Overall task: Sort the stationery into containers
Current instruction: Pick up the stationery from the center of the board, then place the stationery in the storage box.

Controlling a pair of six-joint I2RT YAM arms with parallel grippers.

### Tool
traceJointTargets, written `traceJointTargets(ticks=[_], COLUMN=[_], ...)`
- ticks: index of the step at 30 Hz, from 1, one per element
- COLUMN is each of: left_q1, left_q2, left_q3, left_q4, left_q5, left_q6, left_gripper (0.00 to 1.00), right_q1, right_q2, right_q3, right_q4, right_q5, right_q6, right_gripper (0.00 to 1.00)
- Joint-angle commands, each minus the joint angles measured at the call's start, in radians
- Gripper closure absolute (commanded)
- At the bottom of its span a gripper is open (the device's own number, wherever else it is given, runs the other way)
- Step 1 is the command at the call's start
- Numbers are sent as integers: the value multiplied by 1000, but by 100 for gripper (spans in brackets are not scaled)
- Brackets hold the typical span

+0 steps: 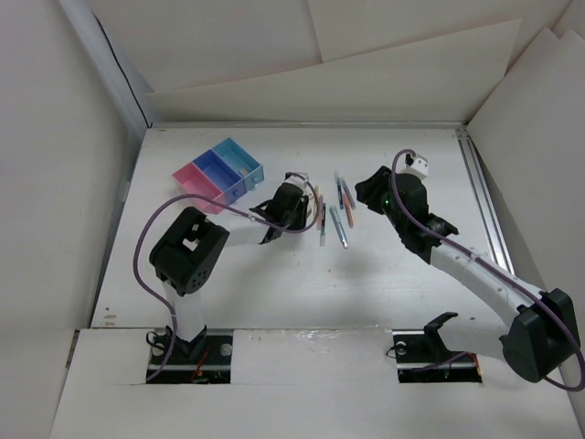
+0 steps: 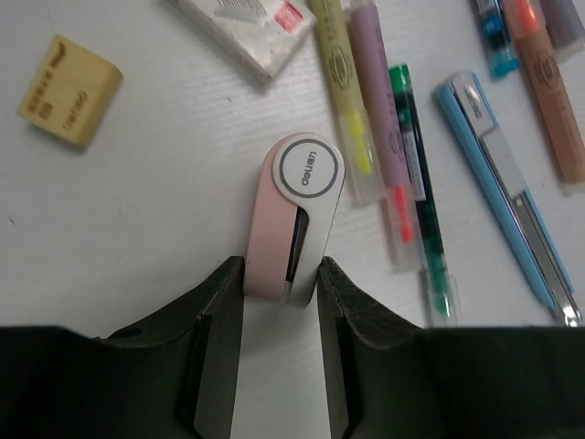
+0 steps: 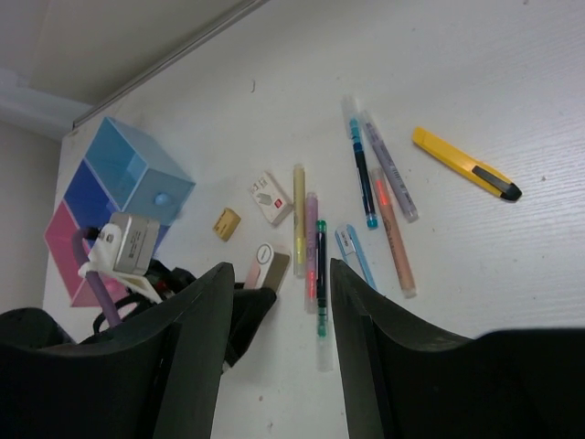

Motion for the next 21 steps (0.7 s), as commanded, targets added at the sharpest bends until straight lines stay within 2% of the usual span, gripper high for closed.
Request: traceJointTargets(ticks=[1, 5, 10, 15, 21], left_q1=[-14, -14, 80, 245, 400], left_q2=[-110, -239, -333, -322, -183], left_q3=[-47, -57, -4, 64, 191], left_q4=[-44, -44, -69, -69, -95], left_q5=[4, -71, -120, -120, -49], left_q6=[-53, -132, -275, -399, -507], left_gripper=[100, 100, 100, 100, 98], right_q1=[6, 6, 6, 6, 16], right_q2=[-22, -22, -32, -32, -22], right_q3=[11, 11, 11, 11, 11], right_q4=[47, 47, 47, 47, 47], right_q5=[-3, -3, -3, -3, -12], right_q6=[-12, -12, -12, -12, -12], right_gripper=[48, 48, 48, 48, 48])
